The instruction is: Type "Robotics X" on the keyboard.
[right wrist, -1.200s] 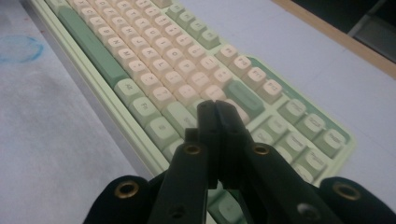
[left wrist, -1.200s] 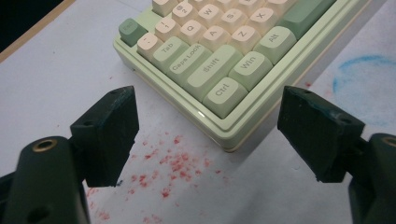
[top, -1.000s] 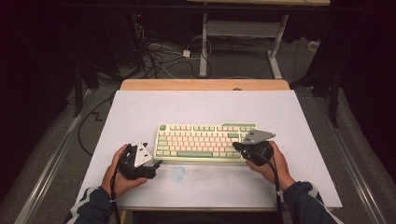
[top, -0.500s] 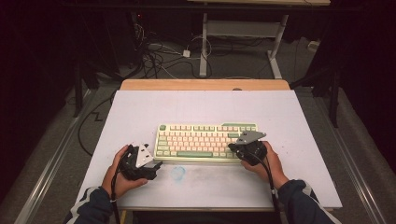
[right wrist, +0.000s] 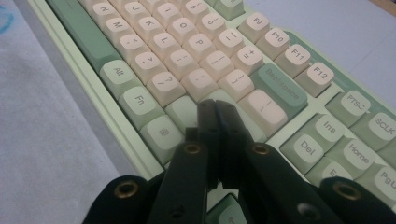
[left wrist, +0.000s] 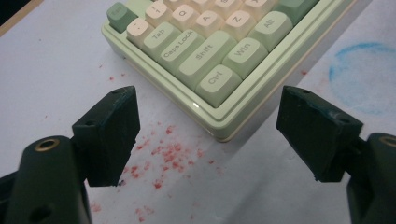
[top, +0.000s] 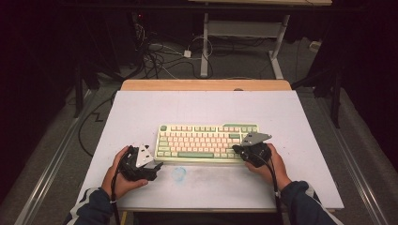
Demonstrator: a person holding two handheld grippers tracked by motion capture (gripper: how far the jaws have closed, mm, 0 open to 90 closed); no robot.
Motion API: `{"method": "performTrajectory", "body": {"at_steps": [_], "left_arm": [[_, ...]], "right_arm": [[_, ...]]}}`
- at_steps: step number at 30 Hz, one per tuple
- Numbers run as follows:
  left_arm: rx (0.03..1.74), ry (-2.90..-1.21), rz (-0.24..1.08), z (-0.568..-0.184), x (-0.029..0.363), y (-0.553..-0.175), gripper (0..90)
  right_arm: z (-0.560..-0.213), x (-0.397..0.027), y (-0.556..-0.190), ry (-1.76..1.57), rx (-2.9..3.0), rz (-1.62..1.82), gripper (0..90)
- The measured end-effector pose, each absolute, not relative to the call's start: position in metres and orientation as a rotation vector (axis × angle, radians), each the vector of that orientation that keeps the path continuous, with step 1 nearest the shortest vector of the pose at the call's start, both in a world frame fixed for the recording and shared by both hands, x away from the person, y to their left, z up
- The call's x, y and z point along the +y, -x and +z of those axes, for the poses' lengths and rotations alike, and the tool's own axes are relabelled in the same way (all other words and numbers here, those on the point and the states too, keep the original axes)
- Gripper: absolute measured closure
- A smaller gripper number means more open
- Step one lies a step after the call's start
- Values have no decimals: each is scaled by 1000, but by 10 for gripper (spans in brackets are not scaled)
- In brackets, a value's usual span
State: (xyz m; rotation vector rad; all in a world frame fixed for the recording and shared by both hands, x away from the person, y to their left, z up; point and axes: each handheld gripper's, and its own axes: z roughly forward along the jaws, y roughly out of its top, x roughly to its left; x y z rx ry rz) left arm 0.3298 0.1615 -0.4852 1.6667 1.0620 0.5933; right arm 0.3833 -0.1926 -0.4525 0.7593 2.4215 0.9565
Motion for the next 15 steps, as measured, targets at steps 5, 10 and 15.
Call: {"method": "performTrajectory", "body": {"at_steps": [5,10,15], "left_arm": [[1098,-1650,570,-481,166,-331,215],[1141,-1667,532,-480,170,-332,361],[1129,-1672,492,-476,173,-332,584]], "right_arm": [[-453,-193,-382,-747,2413,952,900],[-454,-192,-381,-746,2410,947,900],[-454,-192,-381,-746,2408,944,900]]}}
